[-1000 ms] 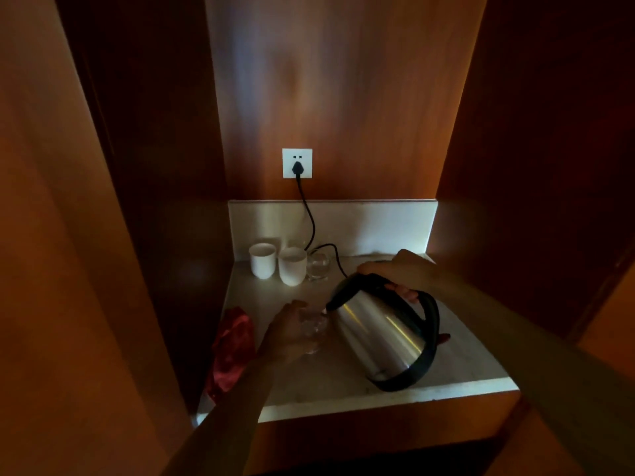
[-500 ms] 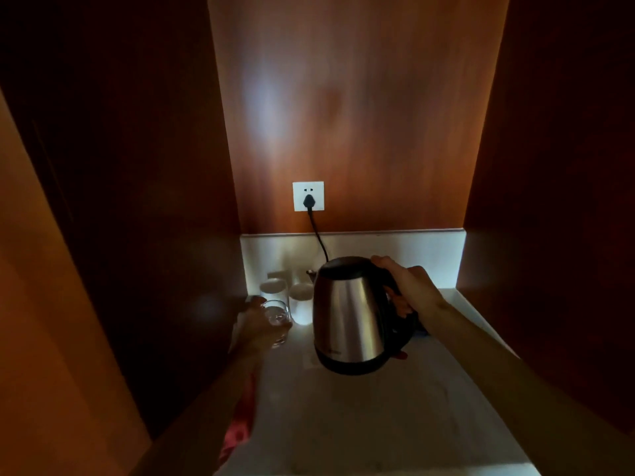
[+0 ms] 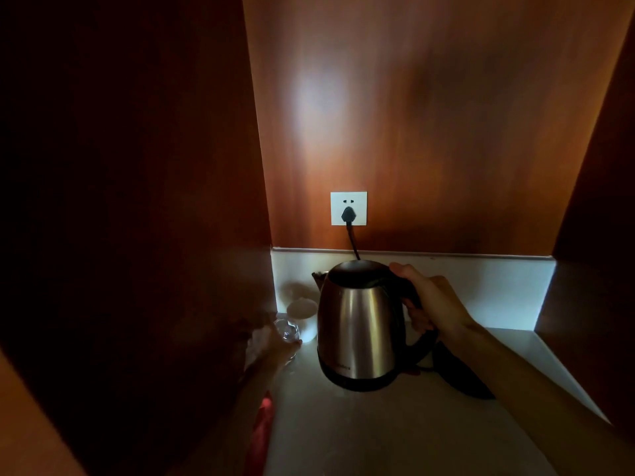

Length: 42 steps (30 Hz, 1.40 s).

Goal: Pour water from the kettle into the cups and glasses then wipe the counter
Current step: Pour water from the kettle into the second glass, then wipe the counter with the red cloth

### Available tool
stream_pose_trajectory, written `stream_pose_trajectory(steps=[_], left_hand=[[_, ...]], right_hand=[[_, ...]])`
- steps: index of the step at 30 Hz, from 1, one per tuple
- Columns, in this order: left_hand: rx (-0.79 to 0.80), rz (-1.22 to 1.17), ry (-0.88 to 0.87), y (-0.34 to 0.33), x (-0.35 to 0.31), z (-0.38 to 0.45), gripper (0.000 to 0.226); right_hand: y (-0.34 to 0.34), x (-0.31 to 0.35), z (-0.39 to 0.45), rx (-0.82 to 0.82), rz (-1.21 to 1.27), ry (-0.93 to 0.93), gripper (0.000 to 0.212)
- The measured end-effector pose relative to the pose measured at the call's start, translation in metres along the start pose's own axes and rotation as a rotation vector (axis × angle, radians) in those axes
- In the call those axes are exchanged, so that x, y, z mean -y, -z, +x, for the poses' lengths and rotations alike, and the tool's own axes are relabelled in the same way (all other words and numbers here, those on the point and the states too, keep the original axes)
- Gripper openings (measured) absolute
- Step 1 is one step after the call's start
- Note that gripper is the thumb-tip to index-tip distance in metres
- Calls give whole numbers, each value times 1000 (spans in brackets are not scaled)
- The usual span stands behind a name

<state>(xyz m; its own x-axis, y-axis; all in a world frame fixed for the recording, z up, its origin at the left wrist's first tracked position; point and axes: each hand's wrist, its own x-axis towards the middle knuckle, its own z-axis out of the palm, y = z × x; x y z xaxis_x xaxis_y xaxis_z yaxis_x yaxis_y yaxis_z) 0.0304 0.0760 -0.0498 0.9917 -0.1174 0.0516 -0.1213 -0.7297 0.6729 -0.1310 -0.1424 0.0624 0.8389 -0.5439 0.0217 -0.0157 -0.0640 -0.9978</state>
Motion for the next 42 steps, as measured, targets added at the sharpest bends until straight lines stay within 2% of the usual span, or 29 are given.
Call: stream_pose_trajectory(steps=[2,6,10,15,20,23,27,28,30,33,35,36,38,39,40,42], left_hand=[[0,12,13,-6,2,6,55],[-9,16,52,-12,0,14,53],[-20,23,72,-17,3,18,72],[15,68,71,-20,3,23,75],[-42,161,-39,-16,-2,12,79],[-92,204,-155,-11,-11,-7,64],[-2,161,-361,-12,-28,-41,32],[44,148,-399,-15,-31,-48,30],[98,269,-474,-20,-30,-60,36],[74,498,-482,-27,4,-70,59],[22,604,-479,-30,52,-74,89],[-49,708,-474,-35,83,-72,91],[-4,890,-402,-47,148,-78,61],[-26,906,-399,-51,165,-85,55],[-5,899,-403,-46,165,-96,60],[-10,777,-389,-45,154,-110,61]], right_hand=[[-1,0,6,-3,0,16,61],[0,-1,16,-14,-5,28,61],[3,-4,21,-14,-10,25,60],[12,-10,14,-36,27,4,59],[25,-13,-4,-113,39,-17,55],[36,-15,-20,-161,54,-28,54],[58,-20,-37,-244,76,-41,51],[65,-22,-39,-275,70,-47,51],[80,-26,-43,-333,58,-54,52],[103,-34,-42,-411,26,-84,53],[117,-41,-36,-469,11,-96,55],[123,-46,-33,-490,12,-96,56],[132,-55,-26,-517,-4,-102,57],[135,-59,-22,-530,-21,-106,58],[137,-62,-19,-541,-36,-111,58],[141,-67,-12,-562,-42,-112,58]])
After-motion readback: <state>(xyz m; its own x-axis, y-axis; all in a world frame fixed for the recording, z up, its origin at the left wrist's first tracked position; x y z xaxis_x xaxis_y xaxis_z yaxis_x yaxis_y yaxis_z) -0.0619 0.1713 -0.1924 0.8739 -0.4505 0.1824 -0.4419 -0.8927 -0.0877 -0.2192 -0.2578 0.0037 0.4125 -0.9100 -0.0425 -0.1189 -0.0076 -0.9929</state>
